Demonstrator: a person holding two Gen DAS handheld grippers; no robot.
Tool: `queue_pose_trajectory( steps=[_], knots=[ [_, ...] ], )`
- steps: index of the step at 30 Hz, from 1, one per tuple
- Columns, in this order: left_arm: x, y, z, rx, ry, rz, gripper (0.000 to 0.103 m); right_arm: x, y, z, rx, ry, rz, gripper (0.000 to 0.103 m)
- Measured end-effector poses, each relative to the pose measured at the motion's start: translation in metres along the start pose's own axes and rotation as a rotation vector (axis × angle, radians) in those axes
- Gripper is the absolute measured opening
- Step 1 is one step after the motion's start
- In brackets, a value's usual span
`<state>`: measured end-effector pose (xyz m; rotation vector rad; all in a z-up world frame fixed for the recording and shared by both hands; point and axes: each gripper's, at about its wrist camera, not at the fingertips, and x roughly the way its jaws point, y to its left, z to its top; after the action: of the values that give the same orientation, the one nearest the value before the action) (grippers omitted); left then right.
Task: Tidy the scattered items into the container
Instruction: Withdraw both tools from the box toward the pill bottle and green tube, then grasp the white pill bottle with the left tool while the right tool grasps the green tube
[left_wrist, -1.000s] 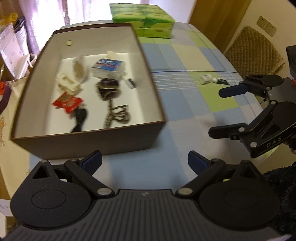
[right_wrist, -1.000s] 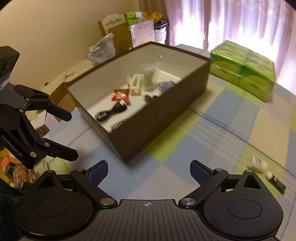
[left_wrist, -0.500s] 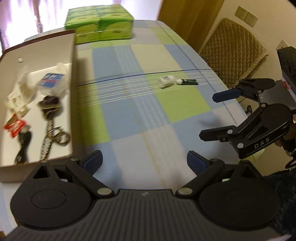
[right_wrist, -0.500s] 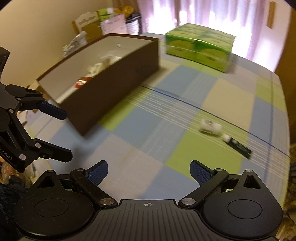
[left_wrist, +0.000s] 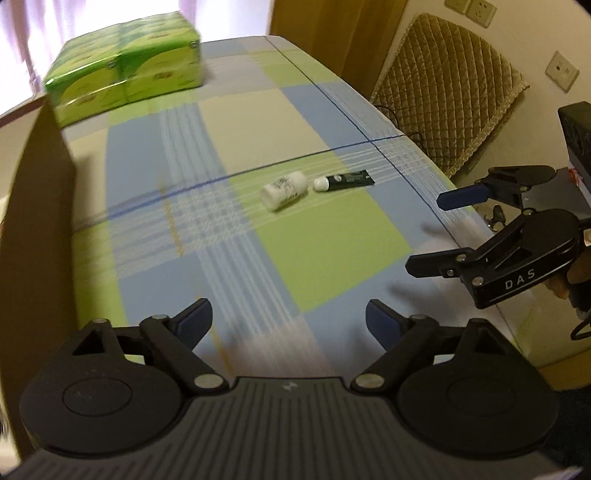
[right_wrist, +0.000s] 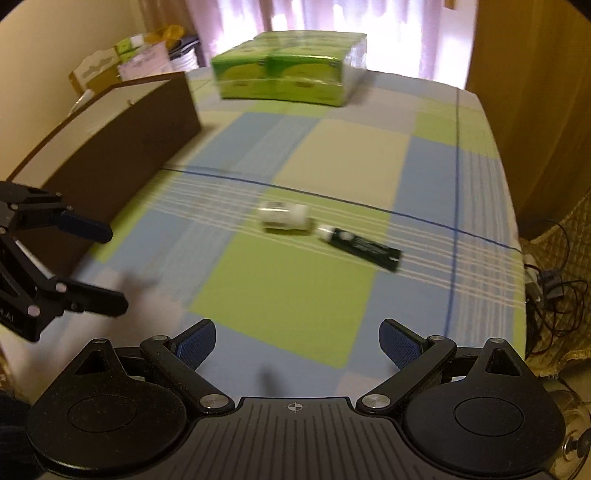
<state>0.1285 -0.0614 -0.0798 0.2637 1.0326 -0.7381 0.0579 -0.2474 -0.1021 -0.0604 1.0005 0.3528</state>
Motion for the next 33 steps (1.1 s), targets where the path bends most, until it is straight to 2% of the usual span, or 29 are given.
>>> queue_pose_trajectory(
  steps=[6,7,8,9,15,20,22,26,28,29,30,32,33],
  knots=[
    [0.041,0.001,0.026,0.04,0.016,0.014,0.077,0.024,-0.029,0.006,-0.098,-0.041,-0.013,0.098],
    [0.046,0.002,0.03,0.045,0.014,0.015,0.076,0.028,-0.032,0.009,-0.125,-0.051,-0.015,0.086],
    [0.051,0.002,0.033,0.048,0.011,0.016,0.076,0.031,-0.035,0.012,-0.152,-0.063,-0.006,0.08],
    [0.055,0.003,0.037,0.05,0.009,0.017,0.076,0.035,-0.039,0.015,-0.169,-0.07,0.005,0.078],
    [0.077,0.007,0.054,0.063,0.025,0.035,0.072,0.06,-0.049,0.032,-0.273,-0.087,0.035,0.078],
    [0.087,0.008,0.064,0.114,0.029,0.044,0.071,0.078,-0.052,0.038,-0.346,-0.08,0.075,0.077],
    [0.091,0.007,0.068,0.14,0.028,0.045,0.07,0.083,-0.054,0.038,-0.353,-0.065,0.104,0.052],
    [0.098,0.005,0.077,0.2,0.024,0.036,0.069,0.086,-0.059,0.036,-0.322,-0.048,0.113,0.047],
    [0.102,0.003,0.081,0.236,0.025,0.03,0.069,0.083,-0.06,0.035,-0.298,-0.042,0.092,0.031],
    [0.104,0.001,0.082,0.254,0.027,0.028,0.068,0.081,-0.062,0.035,-0.281,-0.034,0.078,0.027],
    [0.107,0.0,0.084,0.271,0.03,0.025,0.067,0.08,-0.063,0.035,-0.257,-0.023,0.065,0.023],
    [0.112,-0.003,0.086,0.3,0.04,0.019,0.061,0.076,-0.066,0.035,-0.203,-0.005,0.031,0.022],
    [0.115,-0.004,0.087,0.307,0.045,0.015,0.055,0.074,-0.068,0.035,-0.176,0.001,0.015,0.022]
  ],
)
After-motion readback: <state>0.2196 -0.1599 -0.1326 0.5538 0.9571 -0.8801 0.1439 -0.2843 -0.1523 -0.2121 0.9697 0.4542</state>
